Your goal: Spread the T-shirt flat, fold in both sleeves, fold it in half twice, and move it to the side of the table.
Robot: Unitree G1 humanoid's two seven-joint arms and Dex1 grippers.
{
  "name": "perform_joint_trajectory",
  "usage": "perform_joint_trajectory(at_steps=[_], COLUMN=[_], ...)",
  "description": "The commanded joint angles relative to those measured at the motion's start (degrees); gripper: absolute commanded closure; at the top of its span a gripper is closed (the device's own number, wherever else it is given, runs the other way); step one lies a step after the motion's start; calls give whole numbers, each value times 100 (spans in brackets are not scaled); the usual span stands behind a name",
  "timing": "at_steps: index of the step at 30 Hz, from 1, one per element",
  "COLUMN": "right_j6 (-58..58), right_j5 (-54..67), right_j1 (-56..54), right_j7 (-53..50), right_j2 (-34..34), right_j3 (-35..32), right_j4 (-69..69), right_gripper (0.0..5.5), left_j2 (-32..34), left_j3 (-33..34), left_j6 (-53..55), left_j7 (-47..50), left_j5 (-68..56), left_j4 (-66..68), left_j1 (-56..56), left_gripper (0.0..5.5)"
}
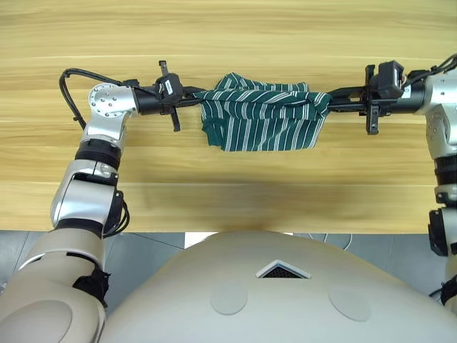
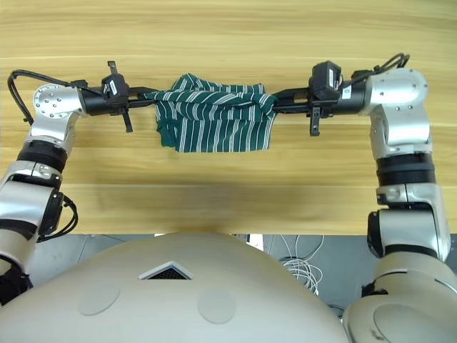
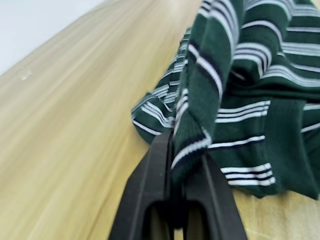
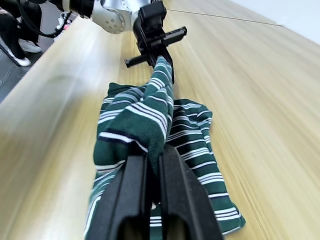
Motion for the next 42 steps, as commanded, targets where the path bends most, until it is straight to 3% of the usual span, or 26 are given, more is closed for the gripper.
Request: perform_joint_trajectory(at_steps=[1,7,10,16,22,26,28,33,38,42], right_j6=[-66,-402,-473,-753,-1445,-2089,-1992,-1626,-240,472], right_j5=[-338,-883,-1106,-1475,-1778,-1351,-1070,-2375,-3531,-3987], right_j1=[-473,-884,-1113,-1421,-1612,-1189,-696,-56,13,38], right_j7=[183,207,104,-272,-1451,-1718,-1645,-2652,-3515,-3883], right_j2=[237,579,647,752,857,930,1013,1428,2032,2305], right_j3=[29,-10,-57,-240,-562,-1013,-945,-13,827,1220], right_j4=[781,1996,2518,3334,3666,2621,1249,-787,-1501,-1665], right_gripper=[544,544,476,353,249,155,155,155,155,155], left_j2=[-143,-552,-810,-1010,-1015,-884,-818,-906,-1175,-1470], left_j3=[34,204,360,760,1504,2062,2351,2797,2623,2308], left_j6=[-184,-190,271,1408,2062,1473,1174,1514,1393,1100], left_j7=[-2,50,306,935,1774,1579,1203,1003,1779,2358], left_j5=[366,496,533,587,312,-108,-494,-1475,-1169,-685], left_j4=[597,1027,1301,1823,2024,1504,757,-1776,-3589,-4232], left_j1=[-338,-745,-962,-1284,-1571,-1279,-821,731,2132,2800], left_gripper=[550,550,550,439,345,341,341,341,341,341])
